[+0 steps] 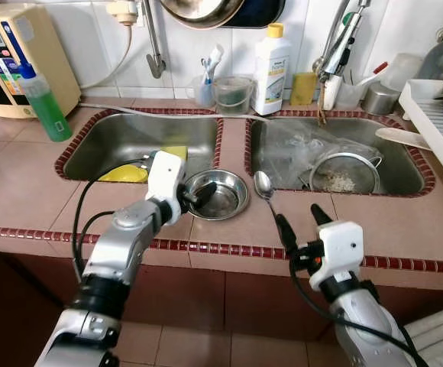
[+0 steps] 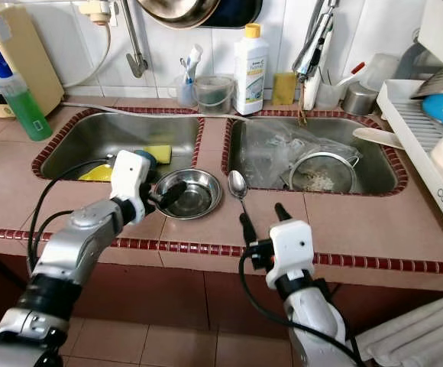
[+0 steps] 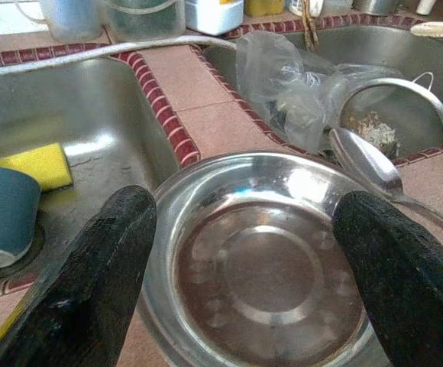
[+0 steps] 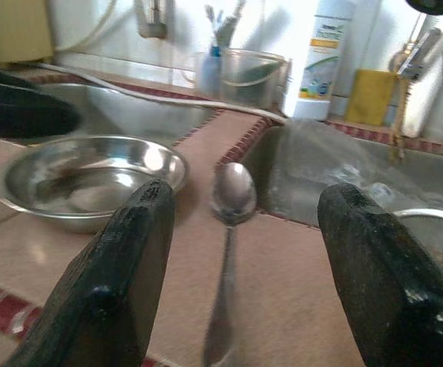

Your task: Kitchen organization

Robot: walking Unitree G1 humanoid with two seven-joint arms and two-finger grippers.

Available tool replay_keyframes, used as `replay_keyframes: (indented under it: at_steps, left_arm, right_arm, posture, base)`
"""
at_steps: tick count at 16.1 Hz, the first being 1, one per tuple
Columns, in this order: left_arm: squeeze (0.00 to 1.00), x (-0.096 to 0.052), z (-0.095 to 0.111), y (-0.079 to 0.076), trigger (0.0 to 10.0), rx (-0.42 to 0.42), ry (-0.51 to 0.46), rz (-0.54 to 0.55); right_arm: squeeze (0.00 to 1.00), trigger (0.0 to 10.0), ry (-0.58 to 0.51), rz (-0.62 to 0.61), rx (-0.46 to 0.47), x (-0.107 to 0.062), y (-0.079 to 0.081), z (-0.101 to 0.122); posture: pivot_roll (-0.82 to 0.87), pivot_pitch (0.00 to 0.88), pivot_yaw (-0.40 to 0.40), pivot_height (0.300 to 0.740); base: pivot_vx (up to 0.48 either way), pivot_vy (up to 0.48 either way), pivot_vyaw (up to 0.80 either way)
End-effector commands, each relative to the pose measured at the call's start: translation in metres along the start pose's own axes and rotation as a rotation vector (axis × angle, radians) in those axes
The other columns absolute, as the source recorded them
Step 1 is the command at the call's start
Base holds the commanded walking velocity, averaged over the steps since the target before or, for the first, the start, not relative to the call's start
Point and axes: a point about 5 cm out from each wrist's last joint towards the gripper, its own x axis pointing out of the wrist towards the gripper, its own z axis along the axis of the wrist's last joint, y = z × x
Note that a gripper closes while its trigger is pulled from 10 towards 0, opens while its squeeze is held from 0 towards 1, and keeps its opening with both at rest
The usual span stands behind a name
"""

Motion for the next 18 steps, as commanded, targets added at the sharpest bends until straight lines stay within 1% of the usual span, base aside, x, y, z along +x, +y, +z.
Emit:
replay_keyframes:
  at_steps: [1,4,5,7,9,11,13,15,18]
  left_arm:
    - [0.00,0.003,0.002,0.005,10.0,-0.013,0.026,0.039]
    - [0.00,0.009,0.006,0.007,10.0,-0.036,0.050,0.067]
    - [0.00,0.010,0.005,0.008,10.0,-0.045,0.067,0.074]
    - [0.00,0.011,0.005,0.012,10.0,-0.034,0.076,0.107]
    - [0.00,0.012,0.003,0.015,10.0,-0.047,0.097,0.156]
    - [0.00,0.013,0.001,0.017,10.0,-0.070,0.121,0.182]
    - [0.00,0.014,0.001,0.019,10.0,-0.073,0.131,0.210]
    - [0.00,0.014,-0.001,0.020,10.0,-0.084,0.154,0.212]
    - [0.00,0.016,-0.003,0.018,10.0,-0.073,0.167,0.202]
  right_arm:
    - [0.00,10.0,-0.006,0.051,0.031,-0.004,0.009,0.005]
    - [0.00,10.0,0.018,0.147,0.096,-0.017,0.020,0.005]
    - [0.00,10.0,0.027,0.169,0.098,-0.021,0.024,0.005]
    - [0.00,10.0,0.041,0.203,0.107,-0.025,0.029,0.004]
    - [0.00,10.0,0.048,0.212,0.121,-0.027,0.032,0.005]
    - [0.00,10.0,0.051,0.217,0.125,-0.027,0.033,0.006]
    - [0.00,10.0,0.052,0.215,0.126,-0.027,0.032,0.006]
    - [0.00,10.0,0.054,0.215,0.124,-0.026,0.032,0.006]
    - [0.00,10.0,0.055,0.210,0.122,-0.025,0.032,0.007]
  posture:
    - [-0.19,0.068,0.067,0.740]
    - [-0.19,0.084,0.070,0.740]
    - [-0.20,0.091,0.074,0.740]
    - [-0.20,0.097,0.079,0.740]
    - [-0.20,0.101,0.083,0.740]
    - [-0.19,0.103,0.083,0.740]
    - [-0.19,0.103,0.081,0.740]
    - [-0.19,0.101,0.082,0.740]
    - [-0.20,0.099,0.086,0.740]
  base:
    - [0.000,0.000,0.00]
    - [0.000,0.000,0.00]
    - [0.000,0.000,0.00]
    - [0.000,0.000,0.00]
    - [0.000,0.000,0.00]
    - [0.000,0.000,0.00]
    - [0.000,0.000,0.00]
    - [0.000,0.000,0.00]
    - [0.000,0.000,0.00]
